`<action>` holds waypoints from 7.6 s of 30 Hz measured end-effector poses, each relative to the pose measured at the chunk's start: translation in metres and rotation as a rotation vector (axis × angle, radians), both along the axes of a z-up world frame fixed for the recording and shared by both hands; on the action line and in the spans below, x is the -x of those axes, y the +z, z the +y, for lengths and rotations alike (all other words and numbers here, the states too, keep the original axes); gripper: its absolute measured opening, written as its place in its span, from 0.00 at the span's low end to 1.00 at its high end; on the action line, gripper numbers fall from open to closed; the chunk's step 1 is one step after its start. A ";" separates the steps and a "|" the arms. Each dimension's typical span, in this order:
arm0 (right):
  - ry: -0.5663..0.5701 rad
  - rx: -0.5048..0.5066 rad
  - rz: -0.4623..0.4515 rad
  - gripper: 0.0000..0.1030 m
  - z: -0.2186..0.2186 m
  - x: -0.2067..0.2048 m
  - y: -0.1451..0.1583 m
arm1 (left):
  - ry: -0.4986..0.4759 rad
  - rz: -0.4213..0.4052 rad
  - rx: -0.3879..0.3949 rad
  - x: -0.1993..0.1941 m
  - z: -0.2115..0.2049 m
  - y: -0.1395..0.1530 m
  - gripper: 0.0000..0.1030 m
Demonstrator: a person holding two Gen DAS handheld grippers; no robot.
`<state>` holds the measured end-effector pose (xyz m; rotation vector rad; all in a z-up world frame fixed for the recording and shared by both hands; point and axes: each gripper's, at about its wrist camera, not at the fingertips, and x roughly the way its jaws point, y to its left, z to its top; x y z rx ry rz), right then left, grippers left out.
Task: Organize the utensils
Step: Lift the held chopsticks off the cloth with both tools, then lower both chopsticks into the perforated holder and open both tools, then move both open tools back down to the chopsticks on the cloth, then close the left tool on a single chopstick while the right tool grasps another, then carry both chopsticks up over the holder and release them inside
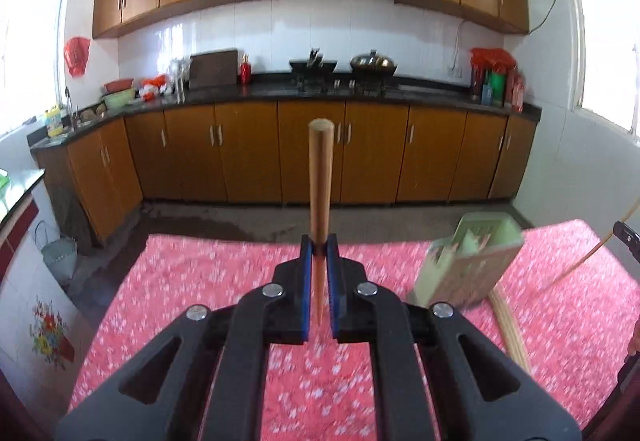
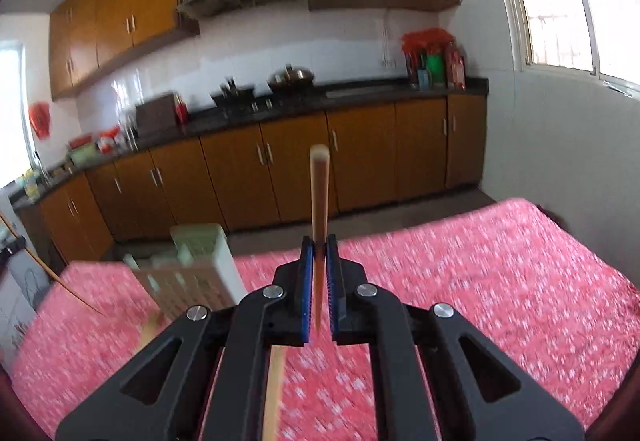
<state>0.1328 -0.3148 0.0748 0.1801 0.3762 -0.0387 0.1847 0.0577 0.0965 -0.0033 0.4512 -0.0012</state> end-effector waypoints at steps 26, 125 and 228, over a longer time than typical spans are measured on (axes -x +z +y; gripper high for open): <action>0.124 -0.059 -0.080 0.08 0.064 -0.061 0.017 | -0.212 -0.031 0.147 -0.063 -0.106 -0.001 0.09; 0.033 0.032 0.503 0.08 0.020 -0.032 -0.173 | 0.019 0.429 0.040 -0.017 0.008 -0.205 0.11; 0.232 -0.038 -0.094 0.07 0.063 -0.023 0.063 | -0.183 -0.194 0.206 0.022 -0.076 0.075 0.08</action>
